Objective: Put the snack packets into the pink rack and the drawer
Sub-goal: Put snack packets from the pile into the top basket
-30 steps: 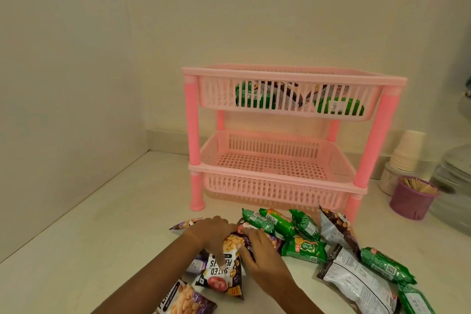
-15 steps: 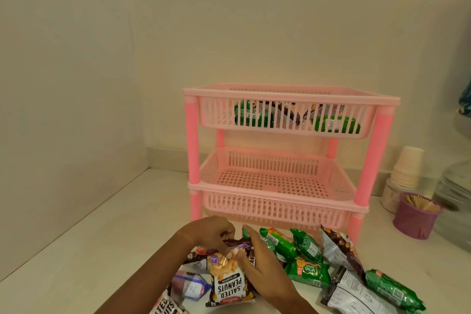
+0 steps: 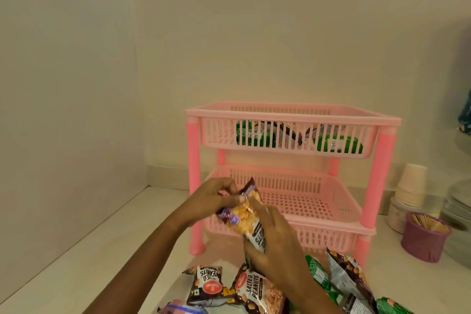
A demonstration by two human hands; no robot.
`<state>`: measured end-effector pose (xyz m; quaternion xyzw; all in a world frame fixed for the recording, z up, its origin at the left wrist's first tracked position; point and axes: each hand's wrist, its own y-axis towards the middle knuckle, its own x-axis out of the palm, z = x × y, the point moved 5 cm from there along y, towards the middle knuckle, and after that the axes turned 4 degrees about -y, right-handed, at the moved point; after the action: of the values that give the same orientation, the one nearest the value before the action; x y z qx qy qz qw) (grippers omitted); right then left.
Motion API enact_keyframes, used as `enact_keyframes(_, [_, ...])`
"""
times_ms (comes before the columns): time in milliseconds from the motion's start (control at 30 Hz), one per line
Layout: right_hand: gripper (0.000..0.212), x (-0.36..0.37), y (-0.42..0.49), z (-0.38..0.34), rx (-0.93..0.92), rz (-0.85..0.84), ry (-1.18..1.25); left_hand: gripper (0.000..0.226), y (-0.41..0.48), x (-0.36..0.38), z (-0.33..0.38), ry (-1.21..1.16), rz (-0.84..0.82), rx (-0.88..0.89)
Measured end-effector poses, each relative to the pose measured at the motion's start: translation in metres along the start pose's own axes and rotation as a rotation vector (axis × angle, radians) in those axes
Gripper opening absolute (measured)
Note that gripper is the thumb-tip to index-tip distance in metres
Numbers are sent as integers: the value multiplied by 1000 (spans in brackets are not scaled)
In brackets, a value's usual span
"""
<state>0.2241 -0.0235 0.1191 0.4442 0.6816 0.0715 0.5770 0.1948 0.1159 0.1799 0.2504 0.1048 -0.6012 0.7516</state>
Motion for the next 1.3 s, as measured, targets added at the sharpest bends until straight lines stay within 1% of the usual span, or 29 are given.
enact_keyframes(67, [77, -27, 25, -6, -56, 113, 0, 27, 6, -16, 22, -59, 140, 92])
enact_keyframes(100, [73, -42, 39, -9, -72, 161, -4, 29, 10, -25, 33, -55, 232, 152])
enact_keyframes(133, [68, -56, 53, -12, -76, 198, -2, 29, 13, -36, 43, 8, 348, 221])
enact_keyframes(200, [64, -84, 82, -21, -95, 274, 25, 23, 18, -55, 62, 289, 602, 348])
enact_keyframes(233, [62, -97, 96, -26, -122, 321, 38, 21, 21, -61, 69, 438, 681, 386])
enact_keyframes(267, [61, -109, 109, -32, -148, 368, 48, 24, 27, -65, 73, 556, 708, 395])
enact_keyframes(367, [58, -134, 150, -45, -184, 465, 60, 46, 50, -72, 73, 771, 665, 339])
enact_keyframes(500, [56, -139, 200, -48, -138, 473, 101, 62, 79, -75, 63, 981, 592, 229])
enact_keyframes(633, [55, -123, 235, -37, -29, 426, 126, 69, 96, -81, 45, 1033, 578, 157])
enact_keyframes(733, [53, -109, 253, -31, 48, 378, 142, 72, 99, -82, 32, 1018, 585, 187])
enact_keyframes(933, [52, -79, 290, -19, 253, 233, 235, 79, 101, -79, 26, 1017, 646, 265])
enact_keyframes(967, [54, -72, 295, -18, 279, 174, 242, 80, 101, -79, 25, 1018, 651, 277])
enact_keyframes(1033, [62, -52, 301, -16, 340, 3, 250, 82, 101, -80, 23, 1021, 661, 289])
enact_keyframes(1100, [73, -34, 303, -14, 381, -158, 152, 84, 102, -80, 20, 1020, 668, 295])
enact_keyframes(1167, [75, -26, 306, -14, 348, -262, 15, 85, 102, -79, 20, 1005, 674, 306])
enact_keyframes(1233, [72, -25, 306, -16, 284, -285, -34, 86, 102, -77, 20, 995, 674, 309])
enact_keyframes(1267, [70, -27, 306, -17, 250, -243, -9, 86, 101, -77, 20, 994, 678, 310])
enact_keyframes(1300, [65, -31, 304, -19, 217, -164, 49, 85, 100, -76, 20, 991, 682, 310])
